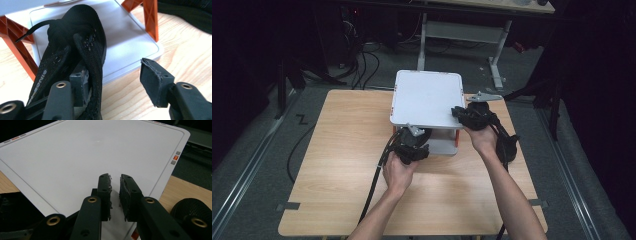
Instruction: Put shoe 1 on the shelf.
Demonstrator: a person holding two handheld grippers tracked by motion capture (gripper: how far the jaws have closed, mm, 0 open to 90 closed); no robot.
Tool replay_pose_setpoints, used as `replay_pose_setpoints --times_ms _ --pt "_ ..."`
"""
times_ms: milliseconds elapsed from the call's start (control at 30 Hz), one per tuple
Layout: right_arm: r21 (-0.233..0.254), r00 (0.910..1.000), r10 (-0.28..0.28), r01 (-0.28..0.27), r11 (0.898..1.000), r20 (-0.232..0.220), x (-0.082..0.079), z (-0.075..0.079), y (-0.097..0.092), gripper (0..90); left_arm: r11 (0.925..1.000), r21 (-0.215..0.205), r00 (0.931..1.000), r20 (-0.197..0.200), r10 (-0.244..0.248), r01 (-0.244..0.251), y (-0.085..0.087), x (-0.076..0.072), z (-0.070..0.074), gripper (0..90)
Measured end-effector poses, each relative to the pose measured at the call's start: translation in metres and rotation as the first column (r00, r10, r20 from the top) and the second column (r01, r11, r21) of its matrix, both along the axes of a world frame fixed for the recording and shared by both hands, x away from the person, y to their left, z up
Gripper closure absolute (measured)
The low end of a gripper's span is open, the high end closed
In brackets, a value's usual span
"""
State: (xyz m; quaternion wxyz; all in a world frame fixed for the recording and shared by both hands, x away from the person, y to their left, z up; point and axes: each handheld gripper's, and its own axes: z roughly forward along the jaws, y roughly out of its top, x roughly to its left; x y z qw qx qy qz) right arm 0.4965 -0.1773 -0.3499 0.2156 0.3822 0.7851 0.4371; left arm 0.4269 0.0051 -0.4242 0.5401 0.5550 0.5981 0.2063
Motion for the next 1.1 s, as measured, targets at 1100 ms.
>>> replay_pose_setpoints --times_ms 1100 --pt "-0.001 1.0 -0.002 0.002 1.0 0.004 0.0 0.0 0.0 78.8 0.9952 0.039 0.9945 0.051 -0.092 0.09 0.073 -0.049 0.027 29.4"
